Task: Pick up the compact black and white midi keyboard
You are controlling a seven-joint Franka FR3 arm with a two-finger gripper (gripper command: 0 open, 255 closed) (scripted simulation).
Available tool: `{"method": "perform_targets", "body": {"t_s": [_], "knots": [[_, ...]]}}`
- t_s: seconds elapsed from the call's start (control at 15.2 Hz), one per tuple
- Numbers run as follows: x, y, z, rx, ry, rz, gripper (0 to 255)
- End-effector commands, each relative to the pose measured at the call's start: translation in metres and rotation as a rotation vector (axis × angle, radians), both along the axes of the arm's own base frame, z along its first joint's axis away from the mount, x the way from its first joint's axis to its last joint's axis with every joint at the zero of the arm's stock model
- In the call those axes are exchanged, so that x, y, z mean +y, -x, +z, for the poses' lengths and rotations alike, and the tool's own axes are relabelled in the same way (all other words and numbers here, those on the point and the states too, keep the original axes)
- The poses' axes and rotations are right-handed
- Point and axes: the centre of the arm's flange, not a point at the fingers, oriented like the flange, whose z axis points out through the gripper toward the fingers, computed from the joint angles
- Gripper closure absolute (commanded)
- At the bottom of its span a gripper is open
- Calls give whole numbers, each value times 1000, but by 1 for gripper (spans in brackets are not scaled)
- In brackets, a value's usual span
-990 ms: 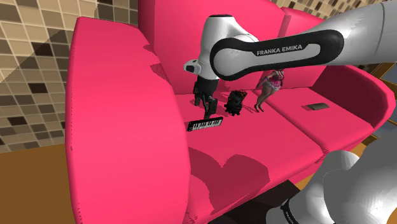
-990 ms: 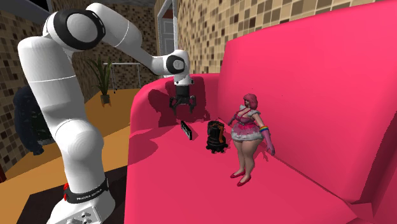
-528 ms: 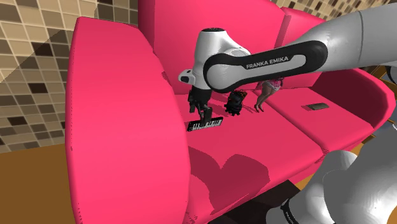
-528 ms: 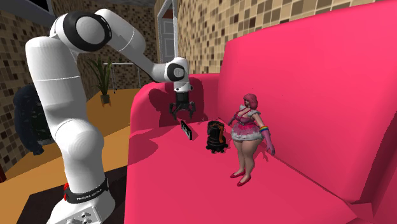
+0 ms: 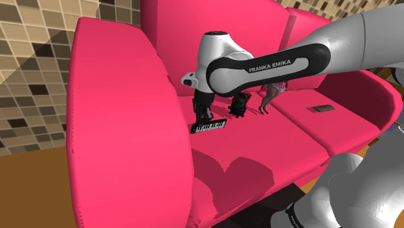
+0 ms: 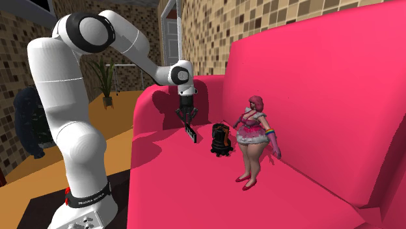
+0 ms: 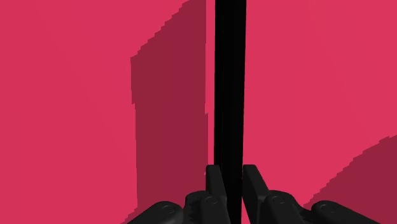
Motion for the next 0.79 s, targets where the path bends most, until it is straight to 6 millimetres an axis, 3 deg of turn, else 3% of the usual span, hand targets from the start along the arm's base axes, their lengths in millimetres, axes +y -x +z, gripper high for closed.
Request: {"method": "perform_targets", "body": {"t_s": [0.0,0.2,0.73], "knots": [[0,0,0,0,0,0,255],[0,1,-1,0,0,0,255],[0,1,42,0,0,0,255]]}}
